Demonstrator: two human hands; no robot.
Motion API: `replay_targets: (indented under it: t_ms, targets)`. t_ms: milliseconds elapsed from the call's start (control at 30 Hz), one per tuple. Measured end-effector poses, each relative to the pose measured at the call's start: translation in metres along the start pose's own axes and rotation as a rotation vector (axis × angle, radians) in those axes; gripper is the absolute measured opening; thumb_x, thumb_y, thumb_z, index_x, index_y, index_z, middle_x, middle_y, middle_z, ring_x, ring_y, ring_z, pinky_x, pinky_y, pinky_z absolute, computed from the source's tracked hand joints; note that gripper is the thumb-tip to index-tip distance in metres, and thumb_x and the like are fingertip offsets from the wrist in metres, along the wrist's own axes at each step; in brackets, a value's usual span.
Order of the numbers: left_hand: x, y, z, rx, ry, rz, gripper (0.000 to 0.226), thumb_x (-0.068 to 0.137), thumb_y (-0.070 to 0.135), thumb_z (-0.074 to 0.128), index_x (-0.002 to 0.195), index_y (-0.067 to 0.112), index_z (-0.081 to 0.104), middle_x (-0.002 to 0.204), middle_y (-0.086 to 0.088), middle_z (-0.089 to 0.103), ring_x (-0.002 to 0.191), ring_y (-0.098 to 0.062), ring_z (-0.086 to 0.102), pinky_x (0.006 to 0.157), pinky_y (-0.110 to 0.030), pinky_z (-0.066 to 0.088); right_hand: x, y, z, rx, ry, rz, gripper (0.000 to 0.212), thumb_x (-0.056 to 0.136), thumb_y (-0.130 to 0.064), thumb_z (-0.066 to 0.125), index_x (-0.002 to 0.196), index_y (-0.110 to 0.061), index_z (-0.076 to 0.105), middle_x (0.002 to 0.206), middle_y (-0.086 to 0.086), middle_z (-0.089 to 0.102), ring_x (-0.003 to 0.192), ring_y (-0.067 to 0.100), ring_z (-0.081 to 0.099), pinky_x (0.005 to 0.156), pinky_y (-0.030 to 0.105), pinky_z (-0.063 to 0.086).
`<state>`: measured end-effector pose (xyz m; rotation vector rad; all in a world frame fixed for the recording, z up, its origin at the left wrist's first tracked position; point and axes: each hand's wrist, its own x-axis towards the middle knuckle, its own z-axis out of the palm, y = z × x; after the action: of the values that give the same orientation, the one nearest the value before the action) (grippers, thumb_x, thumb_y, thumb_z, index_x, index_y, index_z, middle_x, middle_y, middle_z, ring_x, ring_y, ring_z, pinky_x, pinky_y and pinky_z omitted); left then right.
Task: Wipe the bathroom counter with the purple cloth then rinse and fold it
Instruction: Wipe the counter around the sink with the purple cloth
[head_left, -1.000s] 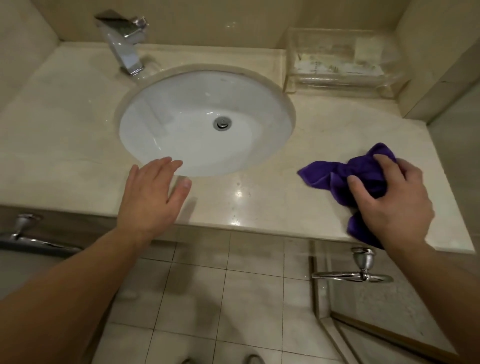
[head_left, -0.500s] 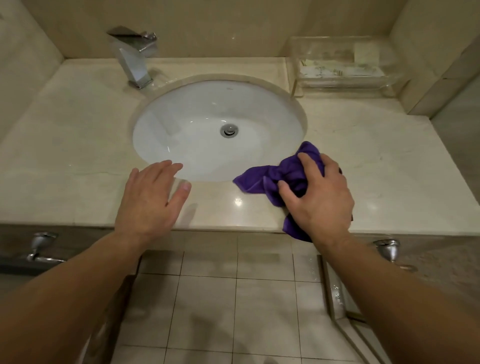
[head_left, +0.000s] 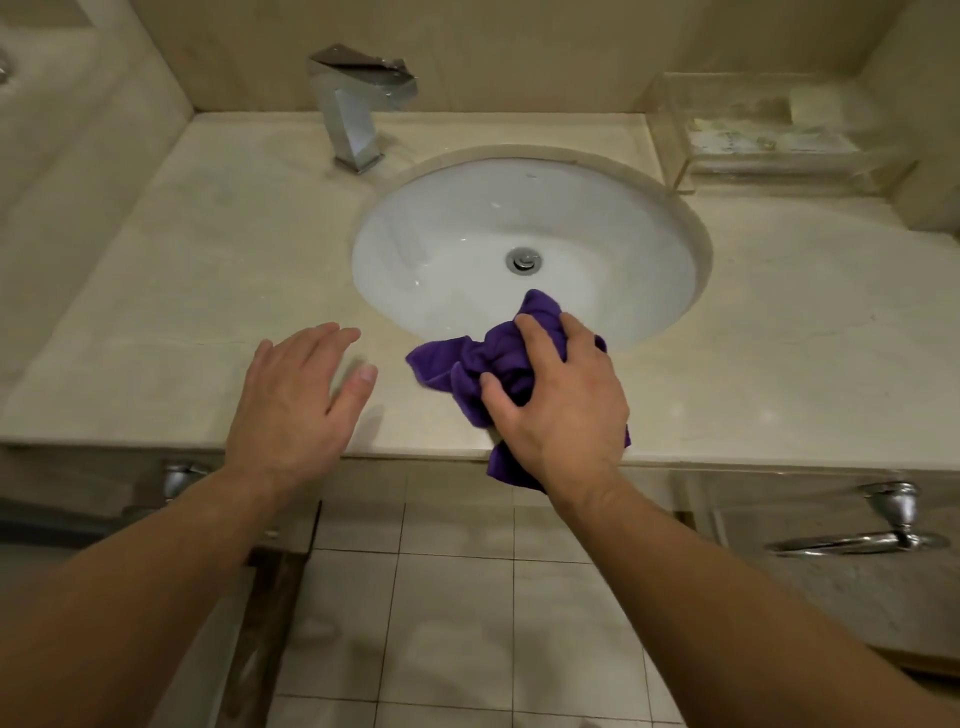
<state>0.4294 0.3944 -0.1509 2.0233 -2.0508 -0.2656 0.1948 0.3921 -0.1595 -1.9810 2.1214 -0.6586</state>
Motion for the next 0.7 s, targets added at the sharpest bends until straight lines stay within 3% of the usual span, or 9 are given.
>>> replay_targets:
  t_ms: [400,700]
  targets:
    - [-0.004,-0.100,-0.022,-0.041,0.014,-0.038,0.066,0.097,0.055,0.025,0.148,0.019,0.047,0.152,-0.006,0.049,0.143,-0.023,0.039,0.124,-0.047,0.016,-0.009,-0.112,0.059,0.047,0.004,-0.044,0.058,0.086,-0.060,0.056,0.137,-0.033,0.050,0.145,0.009,0.050,0.117,0.029,0.057,0.096,0.046,0.053]
    - [0.006,-0.134,-0.037,-0.137,0.039,-0.016,0.067,0.095,0.055,0.025,0.140,0.014,0.054,0.144,-0.007,0.056,0.137,-0.023,0.046,0.122,-0.050,0.024,-0.013,-0.194,0.100,0.089,-0.005,-0.136,0.056,0.084,-0.059,0.058,0.132,-0.030,0.055,0.143,0.012,0.054,0.114,0.031,0.060,0.092,0.045,0.055]
